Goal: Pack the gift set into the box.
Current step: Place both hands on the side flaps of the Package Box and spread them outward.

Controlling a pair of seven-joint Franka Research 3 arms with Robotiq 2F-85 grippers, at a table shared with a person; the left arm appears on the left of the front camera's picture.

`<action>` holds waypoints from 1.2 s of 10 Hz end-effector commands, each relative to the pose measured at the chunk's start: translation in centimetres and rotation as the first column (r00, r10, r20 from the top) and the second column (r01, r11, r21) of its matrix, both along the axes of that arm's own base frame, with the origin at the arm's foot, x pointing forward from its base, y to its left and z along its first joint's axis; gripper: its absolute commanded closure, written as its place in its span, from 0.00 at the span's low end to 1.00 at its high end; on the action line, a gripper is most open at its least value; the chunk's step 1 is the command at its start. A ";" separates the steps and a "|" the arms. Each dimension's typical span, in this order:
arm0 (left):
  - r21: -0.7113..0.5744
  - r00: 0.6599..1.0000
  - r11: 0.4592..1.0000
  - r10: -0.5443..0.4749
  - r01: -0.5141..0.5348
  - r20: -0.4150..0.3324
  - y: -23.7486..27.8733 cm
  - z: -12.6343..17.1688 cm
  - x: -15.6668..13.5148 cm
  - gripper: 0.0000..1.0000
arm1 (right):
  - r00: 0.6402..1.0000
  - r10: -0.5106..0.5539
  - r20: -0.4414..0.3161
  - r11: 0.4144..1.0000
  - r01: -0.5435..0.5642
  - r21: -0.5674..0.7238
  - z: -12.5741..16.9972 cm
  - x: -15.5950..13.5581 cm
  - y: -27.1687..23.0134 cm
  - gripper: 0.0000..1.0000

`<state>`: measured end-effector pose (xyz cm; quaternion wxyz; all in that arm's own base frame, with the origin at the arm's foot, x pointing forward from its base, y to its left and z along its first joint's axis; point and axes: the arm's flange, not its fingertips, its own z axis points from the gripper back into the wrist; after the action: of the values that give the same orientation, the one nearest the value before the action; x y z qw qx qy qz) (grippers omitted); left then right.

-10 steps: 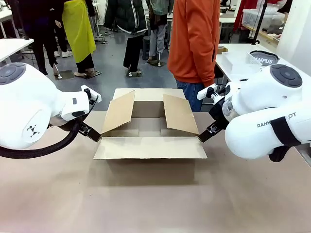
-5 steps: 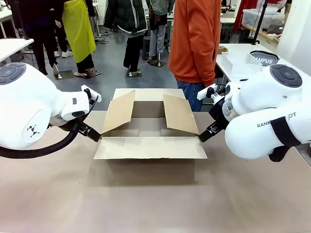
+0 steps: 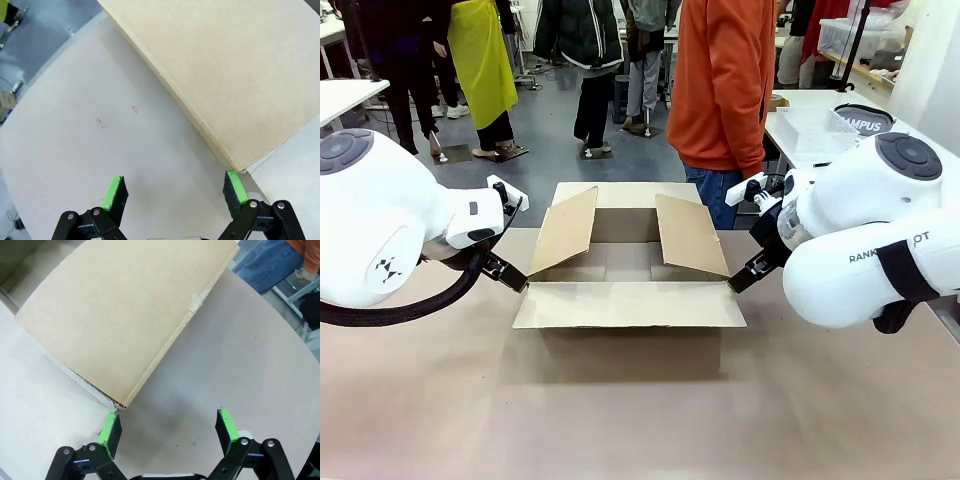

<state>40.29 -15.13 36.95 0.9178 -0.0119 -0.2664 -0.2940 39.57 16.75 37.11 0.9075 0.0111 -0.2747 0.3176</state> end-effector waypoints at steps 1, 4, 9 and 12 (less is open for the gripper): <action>-0.001 1.000 1.000 0.000 0.000 0.003 0.0 0.1 0.0 0.00 | 1.000 0.000 0.000 1.000 0.000 0.001 0.0 0.0 0.0 0.00; -0.016 0.998 0.998 -0.066 0.066 0.006 2.9 4.7 -3.4 0.00 | 0.999 -0.033 0.015 0.998 0.033 0.058 4.3 -1.9 -2.7 0.00; -0.413 0.971 0.882 0.168 -0.226 -0.173 15.2 13.1 -10.9 0.00 | 0.951 -0.244 -0.190 0.756 0.309 0.577 13.4 -10.0 -17.0 0.00; -0.923 0.944 0.197 0.047 -0.330 -0.327 31.1 9.0 -10.9 0.00 | 0.922 -0.218 -0.321 0.367 0.382 0.848 11.3 -13.2 -29.6 0.00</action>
<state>29.81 11.57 50.34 0.8765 -0.3735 -0.2891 -0.0932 29.50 -10.43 53.72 0.8524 0.4181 -0.3138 -0.0092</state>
